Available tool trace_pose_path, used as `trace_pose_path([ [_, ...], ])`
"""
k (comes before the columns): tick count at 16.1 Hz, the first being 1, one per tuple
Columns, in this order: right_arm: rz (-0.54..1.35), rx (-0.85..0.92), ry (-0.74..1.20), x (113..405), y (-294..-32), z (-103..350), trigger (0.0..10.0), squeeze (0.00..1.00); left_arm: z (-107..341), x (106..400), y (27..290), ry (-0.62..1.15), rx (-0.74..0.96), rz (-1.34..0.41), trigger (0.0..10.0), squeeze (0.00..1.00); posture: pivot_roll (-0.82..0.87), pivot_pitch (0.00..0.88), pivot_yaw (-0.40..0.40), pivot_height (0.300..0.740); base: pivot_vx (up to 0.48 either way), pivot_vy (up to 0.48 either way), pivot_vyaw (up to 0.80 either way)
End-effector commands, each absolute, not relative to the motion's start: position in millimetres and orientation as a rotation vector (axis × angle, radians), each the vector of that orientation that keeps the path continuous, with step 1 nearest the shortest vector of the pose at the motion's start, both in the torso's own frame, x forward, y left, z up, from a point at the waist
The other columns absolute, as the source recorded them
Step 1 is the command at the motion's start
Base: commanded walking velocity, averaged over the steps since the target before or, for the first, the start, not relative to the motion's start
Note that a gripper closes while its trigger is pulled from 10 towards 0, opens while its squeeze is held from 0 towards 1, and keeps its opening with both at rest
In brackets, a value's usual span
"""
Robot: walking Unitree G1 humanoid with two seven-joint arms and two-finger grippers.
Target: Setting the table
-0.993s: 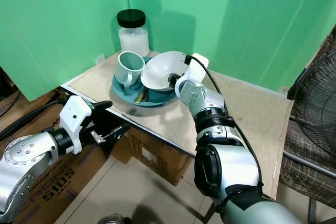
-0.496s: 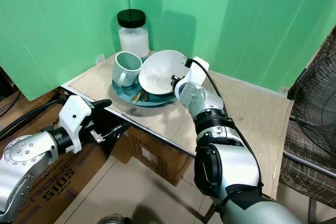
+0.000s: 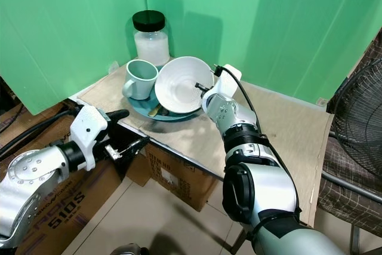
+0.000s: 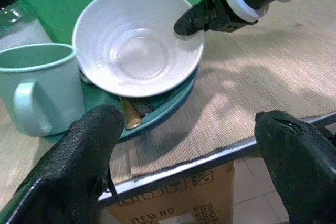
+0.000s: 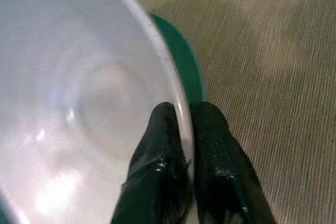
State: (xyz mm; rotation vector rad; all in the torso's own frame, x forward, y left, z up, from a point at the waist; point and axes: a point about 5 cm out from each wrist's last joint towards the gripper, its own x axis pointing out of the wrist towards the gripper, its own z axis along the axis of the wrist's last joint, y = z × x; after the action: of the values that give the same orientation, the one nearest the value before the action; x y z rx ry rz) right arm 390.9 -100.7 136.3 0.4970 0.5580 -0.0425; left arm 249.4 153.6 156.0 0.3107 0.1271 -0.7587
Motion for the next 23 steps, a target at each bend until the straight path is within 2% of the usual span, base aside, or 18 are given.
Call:
trace_pose_path([
  [1,-0.05,0.488,0.517,395,-103,147,0.0,0.0,156,252,153,0.124,0.325,-0.749,10.0,0.0,0.14,0.0,0.001,0.74,0.0,0.0,0.0],
  [4,-0.026,0.496,0.497,395,-98,150,0.0,0.0,156,254,151,0.113,0.325,-0.739,10.0,0.0,0.13,0.0,0.01,0.74,0.0,0.0,0.0],
  [7,0.038,0.508,0.399,396,-92,165,0.0,0.0,157,256,150,0.106,0.328,-0.739,10.0,0.0,0.12,0.0,0.032,0.74,0.0,0.0,0.0],
  [12,0.093,0.371,0.081,394,-112,209,0.0,0.0,164,264,146,0.046,0.323,-0.682,10.0,0.0,0.12,0.0,0.007,0.74,0.0,0.0,0.0],
  [15,0.145,0.281,-0.092,371,-125,227,0.0,0.0,168,264,147,0.0,0.307,-0.607,10.0,0.0,0.12,0.0,0.003,0.74,0.0,0.0,0.0],
  [20,0.171,0.302,-0.162,323,-130,217,0.0,0.0,172,265,155,-0.038,0.283,-0.46,10.0,0.0,0.11,0.0,0.027,0.74,0.0,0.0,0.0],
  [21,0.164,0.298,-0.18,313,-134,216,2.6,0.0,173,265,156,-0.042,0.27,-0.427,10.0,0.0,0.11,0.0,0.027,0.74,0.0,0.0,0.0],
  [22,0.168,0.242,-0.175,308,-136,215,10.0,0.0,173,264,155,-0.045,0.264,-0.415,10.0,0.0,0.11,0.0,0.03,0.74,0.0,0.0,0.0],
  [23,0.168,0.175,-0.18,296,-140,213,10.0,0.0,175,261,153,-0.049,0.252,-0.401,10.0,0.0,0.11,0.0,0.017,0.74,0.0,0.0,0.0],
])
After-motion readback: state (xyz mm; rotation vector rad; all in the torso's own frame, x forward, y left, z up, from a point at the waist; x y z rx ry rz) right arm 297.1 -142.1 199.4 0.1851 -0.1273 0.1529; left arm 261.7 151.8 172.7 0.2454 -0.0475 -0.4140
